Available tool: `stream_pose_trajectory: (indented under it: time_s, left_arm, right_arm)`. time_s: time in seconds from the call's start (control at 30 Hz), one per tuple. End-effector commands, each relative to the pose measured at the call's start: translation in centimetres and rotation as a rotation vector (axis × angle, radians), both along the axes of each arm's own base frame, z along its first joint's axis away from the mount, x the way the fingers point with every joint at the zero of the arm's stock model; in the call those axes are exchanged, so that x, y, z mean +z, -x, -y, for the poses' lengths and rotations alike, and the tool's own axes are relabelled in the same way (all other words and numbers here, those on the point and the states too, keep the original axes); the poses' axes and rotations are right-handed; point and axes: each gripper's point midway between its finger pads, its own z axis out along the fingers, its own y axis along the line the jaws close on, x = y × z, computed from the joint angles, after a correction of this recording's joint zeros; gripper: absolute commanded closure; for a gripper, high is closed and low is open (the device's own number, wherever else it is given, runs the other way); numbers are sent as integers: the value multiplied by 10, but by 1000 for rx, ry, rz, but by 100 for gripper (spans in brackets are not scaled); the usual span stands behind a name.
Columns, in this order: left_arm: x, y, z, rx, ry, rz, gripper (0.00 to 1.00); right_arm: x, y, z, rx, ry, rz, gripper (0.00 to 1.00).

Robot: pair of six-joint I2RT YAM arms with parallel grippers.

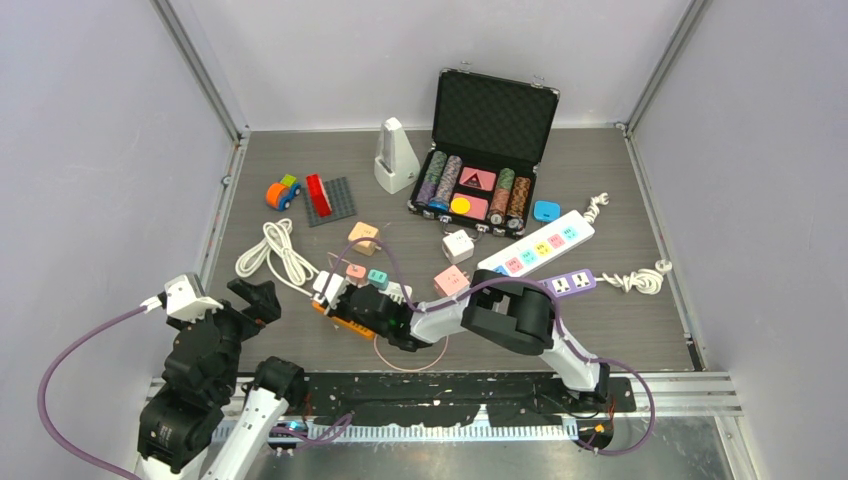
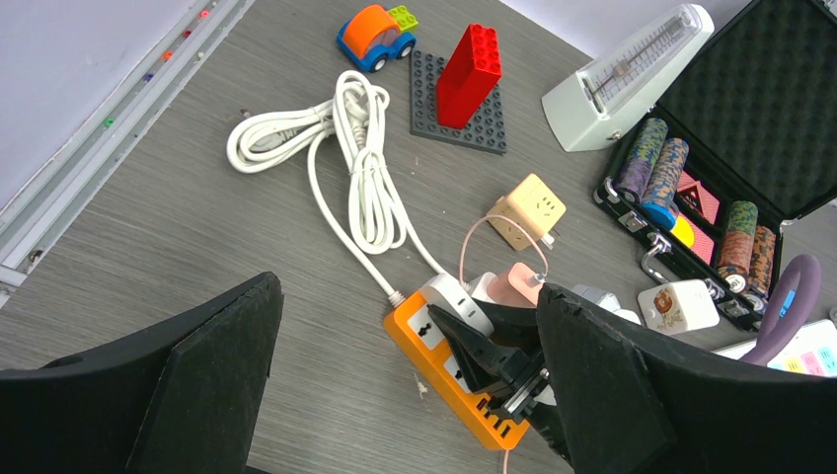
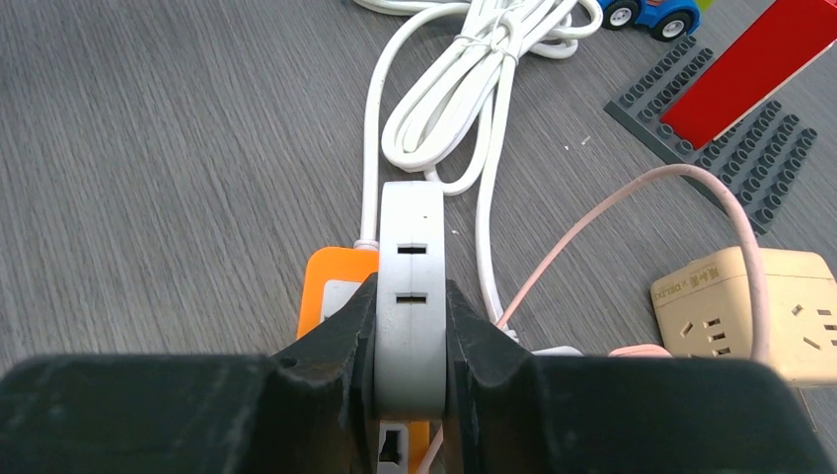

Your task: Insert the plug

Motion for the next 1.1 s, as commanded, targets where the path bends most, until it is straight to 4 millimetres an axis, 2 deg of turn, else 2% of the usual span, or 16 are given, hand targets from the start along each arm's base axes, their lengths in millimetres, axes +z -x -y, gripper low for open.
stream_pose_trajectory:
  time_s: [0.0,0.13,0.4,0.6,0.7,0.83,0.87,0.9,0.93,1.0,1.07]
  left_arm:
    - [10,-3,0,5,3,33,1]
    - [12,-3,-1,8,1,39,1]
    - [11,-2,-2,11,3,46,1]
    - [11,-1,-2,10,6,49,1]
    - [12,0,-3,11,6,51,1]
    - [12,0,-3,10,8,54,1]
    - [13,0,-3,11,8,54,1]
    - [12,0,-3,11,7,53,1]
    - [12,0,-3,10,7,53,1]
    - [13,-1,-2,11,8,55,1]
    - [14,0,-3,12,9,56,1]
  right_arm:
    - [-84,29,24,33,223,-136,94]
    - [-112,41,38,44,297,-216,95]
    - [-155,65,59,115,460,-325,95]
    - [-175,63,73,87,515,-372,95]
    - [-177,60,74,65,535,-368,95]
    - [-153,49,67,13,510,-354,95]
    - [-133,46,57,12,472,-344,95]
    - [-124,44,56,5,467,-343,91]
    - [-102,40,45,3,425,-333,87]
    - [-74,35,33,-2,385,-324,71]
    - [-49,31,24,-1,348,-315,48]
